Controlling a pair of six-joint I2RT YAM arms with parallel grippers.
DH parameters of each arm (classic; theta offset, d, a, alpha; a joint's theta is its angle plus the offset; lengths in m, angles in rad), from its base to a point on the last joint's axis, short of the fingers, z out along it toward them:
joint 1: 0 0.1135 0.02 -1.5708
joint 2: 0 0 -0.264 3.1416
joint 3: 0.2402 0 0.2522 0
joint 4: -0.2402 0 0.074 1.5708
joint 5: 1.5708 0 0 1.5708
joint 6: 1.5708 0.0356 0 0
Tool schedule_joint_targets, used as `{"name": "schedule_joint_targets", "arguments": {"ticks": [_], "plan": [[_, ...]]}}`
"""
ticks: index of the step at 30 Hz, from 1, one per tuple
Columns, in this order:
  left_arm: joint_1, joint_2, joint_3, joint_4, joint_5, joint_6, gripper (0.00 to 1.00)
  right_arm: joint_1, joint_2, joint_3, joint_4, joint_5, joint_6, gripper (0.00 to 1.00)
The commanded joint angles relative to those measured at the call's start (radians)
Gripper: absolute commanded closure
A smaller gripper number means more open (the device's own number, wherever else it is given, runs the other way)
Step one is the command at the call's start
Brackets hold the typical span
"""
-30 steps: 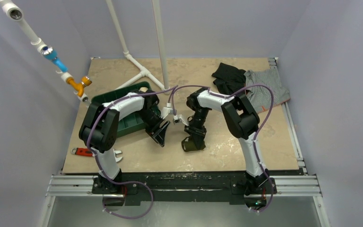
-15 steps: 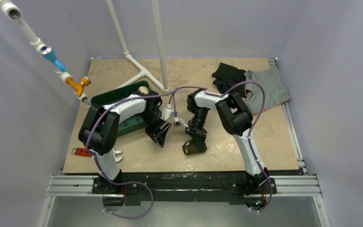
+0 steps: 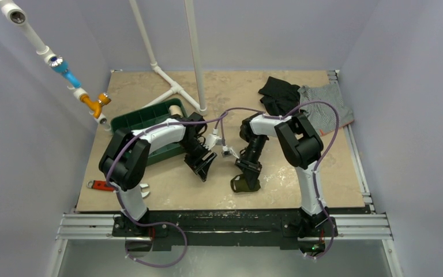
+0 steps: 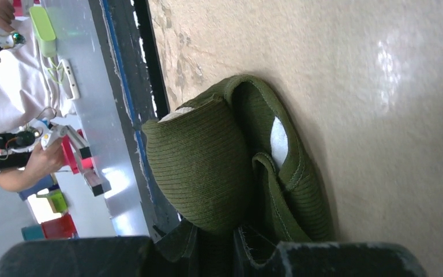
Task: Roll the underwear
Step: Roll the underwear to the center of the board.
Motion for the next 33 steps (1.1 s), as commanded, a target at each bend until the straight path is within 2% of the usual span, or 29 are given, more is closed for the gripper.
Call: {"name": "schedule_joint_targets", "arguments": {"ticks": [1,10,17,25,33], "plan": [[-0.088,-0.104,0.024,0.043,0.180,0.139,0.40,-0.093,0.038,-0.054,0.307,0.140,0.199,1.00],[-0.062,-0.035,0.049,0.113,0.038,0.013,0.40,-0.102,-0.081,-0.174,0.365,0.129,0.150,1.00],[-0.060,-0.140,0.005,0.167,0.016,0.088,0.40,-0.115,-0.026,-0.139,0.358,0.130,0.176,1.00],[-0.242,-0.251,-0.013,0.267,-0.089,0.182,0.40,-0.125,0.101,0.016,0.259,0.111,0.149,1.00],[-0.486,-0.184,-0.021,0.471,-0.269,0.218,0.39,-0.125,0.184,0.137,0.173,0.088,0.113,1.00]]}}
